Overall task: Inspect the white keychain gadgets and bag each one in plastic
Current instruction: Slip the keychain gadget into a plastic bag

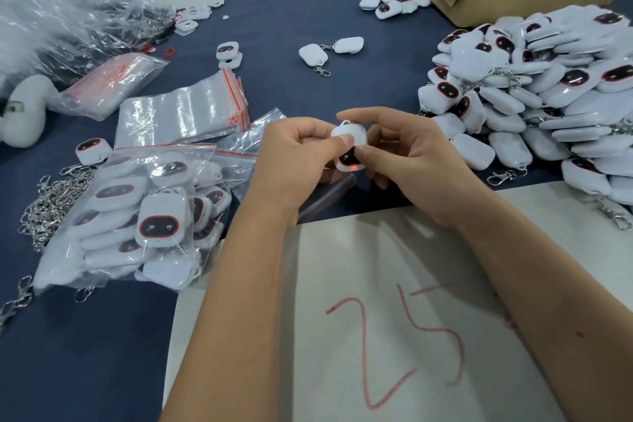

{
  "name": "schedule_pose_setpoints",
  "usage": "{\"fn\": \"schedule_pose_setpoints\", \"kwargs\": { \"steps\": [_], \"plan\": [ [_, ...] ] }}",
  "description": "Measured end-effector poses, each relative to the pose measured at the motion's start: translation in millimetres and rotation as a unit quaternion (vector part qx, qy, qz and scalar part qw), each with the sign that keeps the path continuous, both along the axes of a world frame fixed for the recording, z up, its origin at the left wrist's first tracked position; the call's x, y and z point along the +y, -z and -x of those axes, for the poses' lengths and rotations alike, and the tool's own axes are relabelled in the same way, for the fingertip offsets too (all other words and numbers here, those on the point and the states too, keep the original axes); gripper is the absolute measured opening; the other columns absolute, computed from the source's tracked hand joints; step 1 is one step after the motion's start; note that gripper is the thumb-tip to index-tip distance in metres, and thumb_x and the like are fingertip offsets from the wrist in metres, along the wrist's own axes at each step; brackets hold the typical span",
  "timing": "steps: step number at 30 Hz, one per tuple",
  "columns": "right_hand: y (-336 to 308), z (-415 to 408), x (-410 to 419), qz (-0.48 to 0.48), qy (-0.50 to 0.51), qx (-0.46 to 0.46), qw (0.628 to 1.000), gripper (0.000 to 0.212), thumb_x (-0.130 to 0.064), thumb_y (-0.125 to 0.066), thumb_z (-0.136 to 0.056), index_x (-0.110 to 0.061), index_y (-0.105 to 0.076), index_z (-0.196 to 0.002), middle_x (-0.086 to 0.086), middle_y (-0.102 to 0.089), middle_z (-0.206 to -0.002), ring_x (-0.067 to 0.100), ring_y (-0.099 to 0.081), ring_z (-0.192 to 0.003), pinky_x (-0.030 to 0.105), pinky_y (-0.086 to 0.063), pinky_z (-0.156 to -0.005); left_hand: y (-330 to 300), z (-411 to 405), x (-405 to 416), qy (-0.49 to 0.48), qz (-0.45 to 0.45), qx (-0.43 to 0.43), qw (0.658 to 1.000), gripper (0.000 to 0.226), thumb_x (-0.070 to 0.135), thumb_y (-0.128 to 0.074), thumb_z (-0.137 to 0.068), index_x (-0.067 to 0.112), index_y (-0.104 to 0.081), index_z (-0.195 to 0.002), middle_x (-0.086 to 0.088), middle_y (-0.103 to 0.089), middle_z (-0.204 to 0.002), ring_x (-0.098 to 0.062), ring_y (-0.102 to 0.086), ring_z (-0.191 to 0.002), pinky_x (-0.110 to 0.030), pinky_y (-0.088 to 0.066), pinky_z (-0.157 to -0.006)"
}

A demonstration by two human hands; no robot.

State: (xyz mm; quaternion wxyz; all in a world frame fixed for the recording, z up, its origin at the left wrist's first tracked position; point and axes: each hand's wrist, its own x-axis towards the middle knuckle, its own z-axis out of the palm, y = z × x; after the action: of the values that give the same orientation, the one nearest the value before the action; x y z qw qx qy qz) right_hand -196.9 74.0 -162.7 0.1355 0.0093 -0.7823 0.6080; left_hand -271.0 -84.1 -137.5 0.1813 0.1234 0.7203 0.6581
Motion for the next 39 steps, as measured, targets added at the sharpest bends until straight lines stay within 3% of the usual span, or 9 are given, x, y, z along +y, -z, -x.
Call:
{"fn": "schedule_pose_setpoints", "kwargs": {
  "steps": [3, 5, 7, 10, 15, 22, 27, 33, 39],
  "plan": [
    [2, 2, -3, 0.012, 0.033, -0.002, 0.999, 0.032, -0.009, -0.065, -0.099, -0.023, -0.069, -0.127, -0.003, -0.059, -0.072, 0.018, -0.053, -0.061, 0.031, -0.049, -0.059, -1, 4, -7, -0.003, 0.106, 0.1, 0.989, 0.017, 0.024, -0.082, -0.087, 0.01, -0.072, -0.088, -0.006, -0.075, -0.075, -0.015, -0.07, -0.068, -0.035, -0.062, -0.063],
    [3, 3, -4, 0.041, 0.067, -0.004, 0.997, 0.03, -0.014, -0.066, -0.096, -0.023, -0.069, -0.124, -0.001, -0.058, -0.072, 0.018, -0.053, -0.061, 0.031, -0.048, -0.059, -2, 7, -15, -0.002, 0.25, 0.198, 0.948, 0.037, 0.045, -0.088, -0.075, 0.016, -0.065, -0.081, 0.002, -0.068, -0.072, -0.012, -0.061, -0.063, -0.033, -0.052, -0.06],
    [3, 4, -3, 0.081, 0.087, -0.005, 0.993, 0.03, -0.018, -0.065, -0.093, -0.023, -0.068, -0.122, 0.001, -0.059, -0.074, 0.015, -0.053, -0.061, 0.027, -0.047, -0.056, -7, 8, -26, 0.036, 0.363, 0.211, 0.907, 0.053, 0.057, -0.091, -0.059, 0.02, -0.06, -0.08, 0.007, -0.063, -0.071, -0.012, -0.058, -0.065, -0.032, -0.045, -0.059],
    [2, 4, -3, 0.103, 0.097, -0.003, 0.99, 0.028, -0.013, -0.065, -0.098, -0.021, -0.065, -0.125, 0.008, -0.06, -0.082, 0.014, -0.054, -0.063, 0.025, -0.047, -0.054, -12, 6, -37, 0.102, 0.421, 0.189, 0.881, 0.05, 0.05, -0.095, -0.055, 0.024, -0.06, -0.079, 0.011, -0.062, -0.068, 0.0, -0.057, -0.059, -0.027, -0.042, -0.056],
    [0, 5, -6, 0.076, 0.112, -0.009, 0.991, 0.027, -0.007, -0.059, -0.104, -0.02, -0.064, -0.128, 0.004, -0.062, -0.082, 0.007, -0.053, -0.055, 0.022, -0.047, -0.052, -11, 6, -36, 0.11, 0.378, 0.215, 0.894, 0.012, 0.021, -0.08, -0.074, 0.022, -0.07, -0.068, 0.012, -0.068, -0.062, -0.001, -0.058, -0.055, -0.021, -0.044, -0.057],
    [-2, 4, -5, 0.122, 0.085, 0.003, 0.989, 0.023, -0.008, -0.062, -0.103, -0.023, -0.058, -0.12, 0.013, -0.064, -0.093, 0.015, -0.062, -0.071, 0.027, -0.047, -0.051, 4, 15, -27, 0.012, 0.247, 0.142, 0.959, 0.019, 0.011, -0.073, -0.093, 0.012, -0.074, -0.074, 0.006, -0.067, -0.053, -0.005, -0.06, -0.042, -0.02, -0.049, -0.044],
    [-1, 2, -8, 0.111, 0.061, -0.001, 0.992, 0.023, -0.012, -0.065, -0.099, -0.019, -0.048, -0.113, 0.007, -0.065, -0.1, 0.016, -0.06, -0.067, 0.022, -0.043, -0.051, 9, 13, -10, -0.012, 0.179, 0.112, 0.977, 0.026, 0.009, -0.066, -0.098, 0.009, -0.07, -0.072, 0.003, -0.065, -0.05, -0.008, -0.059, -0.041, -0.019, -0.048, -0.044],
    [3, 2, -12, -0.048, 0.057, -0.015, 0.997, 0.026, -0.007, -0.07, -0.096, -0.017, -0.059, -0.119, -0.008, -0.073, -0.08, 0.014, -0.066, -0.059, 0.018, -0.046, -0.059, 10, 10, -3, -0.028, 0.124, 0.069, 0.989, 0.026, 0.006, -0.06, -0.1, 0.009, -0.066, -0.075, -0.002, -0.065, -0.055, -0.011, -0.06, -0.044, -0.021, -0.049, -0.045],
    [-3, 3, -9, 0.036, 0.09, -0.038, 0.995, 0.029, -0.001, -0.055, -0.094, -0.023, -0.063, -0.111, 0.002, -0.06, -0.072, 0.018, -0.046, -0.058, 0.025, -0.04, -0.053, 5, 10, -5, -0.052, 0.042, 0.053, 0.996, 0.024, 0.011, -0.061, -0.102, 0.011, -0.067, -0.078, 0.004, -0.061, -0.054, -0.008, -0.057, -0.047, -0.019, -0.048, -0.047]
  ]
}}
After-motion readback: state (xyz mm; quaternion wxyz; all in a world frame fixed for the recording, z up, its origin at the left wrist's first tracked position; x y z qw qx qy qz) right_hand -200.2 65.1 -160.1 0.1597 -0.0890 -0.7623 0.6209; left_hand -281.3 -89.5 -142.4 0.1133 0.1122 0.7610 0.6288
